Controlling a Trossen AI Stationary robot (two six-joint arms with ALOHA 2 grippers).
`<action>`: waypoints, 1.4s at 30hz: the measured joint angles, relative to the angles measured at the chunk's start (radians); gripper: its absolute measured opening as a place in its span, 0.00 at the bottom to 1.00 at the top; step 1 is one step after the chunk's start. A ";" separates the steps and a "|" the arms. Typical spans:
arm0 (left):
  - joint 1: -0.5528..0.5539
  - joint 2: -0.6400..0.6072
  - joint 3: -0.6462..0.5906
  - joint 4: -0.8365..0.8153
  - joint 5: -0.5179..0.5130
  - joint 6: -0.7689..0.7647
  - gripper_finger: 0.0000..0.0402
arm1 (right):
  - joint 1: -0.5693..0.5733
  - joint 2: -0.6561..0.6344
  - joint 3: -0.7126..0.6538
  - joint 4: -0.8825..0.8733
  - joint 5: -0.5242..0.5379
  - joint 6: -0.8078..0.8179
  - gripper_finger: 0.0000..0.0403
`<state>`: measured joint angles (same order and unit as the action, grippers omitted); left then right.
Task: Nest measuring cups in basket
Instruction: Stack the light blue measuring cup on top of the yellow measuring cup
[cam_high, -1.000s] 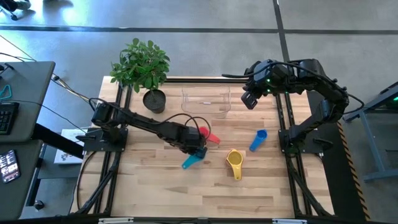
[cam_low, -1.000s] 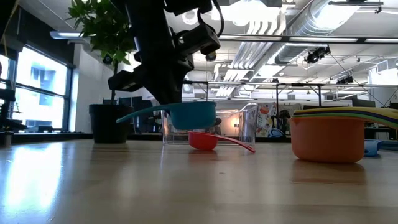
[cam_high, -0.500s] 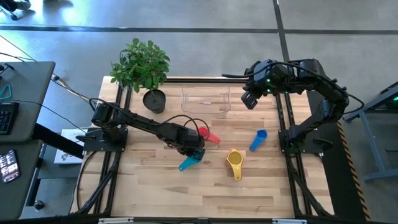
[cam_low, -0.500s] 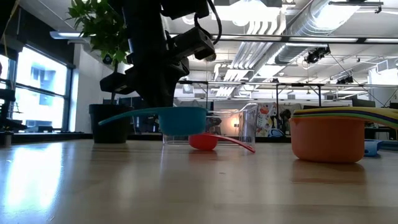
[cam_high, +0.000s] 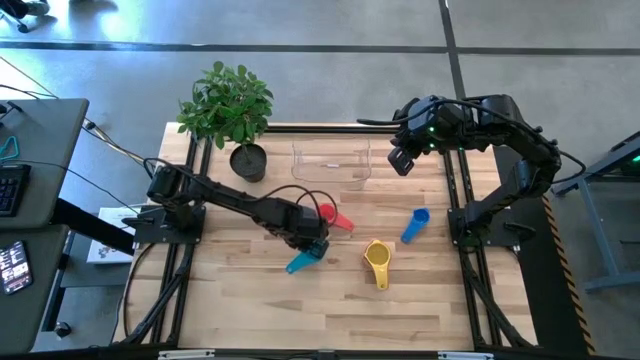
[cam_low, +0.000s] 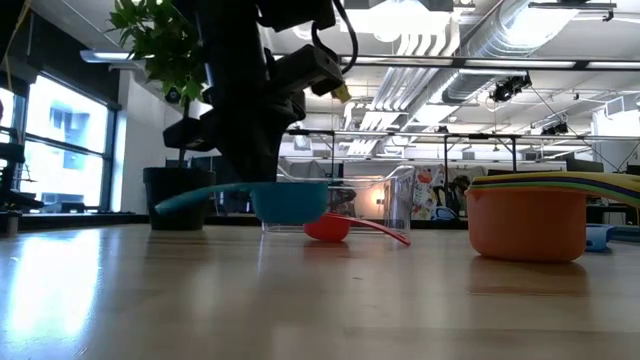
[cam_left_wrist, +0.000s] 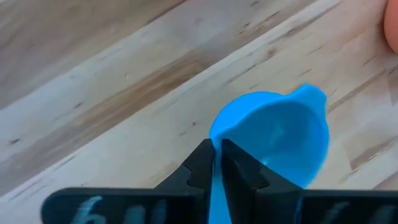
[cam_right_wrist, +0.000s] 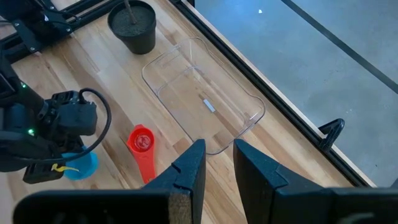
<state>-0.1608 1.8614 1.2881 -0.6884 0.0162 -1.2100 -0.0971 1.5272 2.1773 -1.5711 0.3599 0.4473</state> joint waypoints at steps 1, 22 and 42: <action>0.002 0.000 0.000 0.000 0.000 0.000 0.06 | 0.000 0.000 0.000 0.000 0.000 0.000 0.18; 0.004 -0.015 0.021 -0.010 -0.003 0.106 0.17 | 0.000 0.000 0.000 0.000 -0.039 0.023 0.18; -0.015 -0.427 0.043 -0.194 -0.182 0.515 0.16 | 0.245 0.129 0.001 0.039 -0.055 0.296 0.18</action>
<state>-0.1759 1.4343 1.3315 -0.8825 -0.1659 -0.6954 0.1483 1.6561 2.1780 -1.5325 0.3049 0.7433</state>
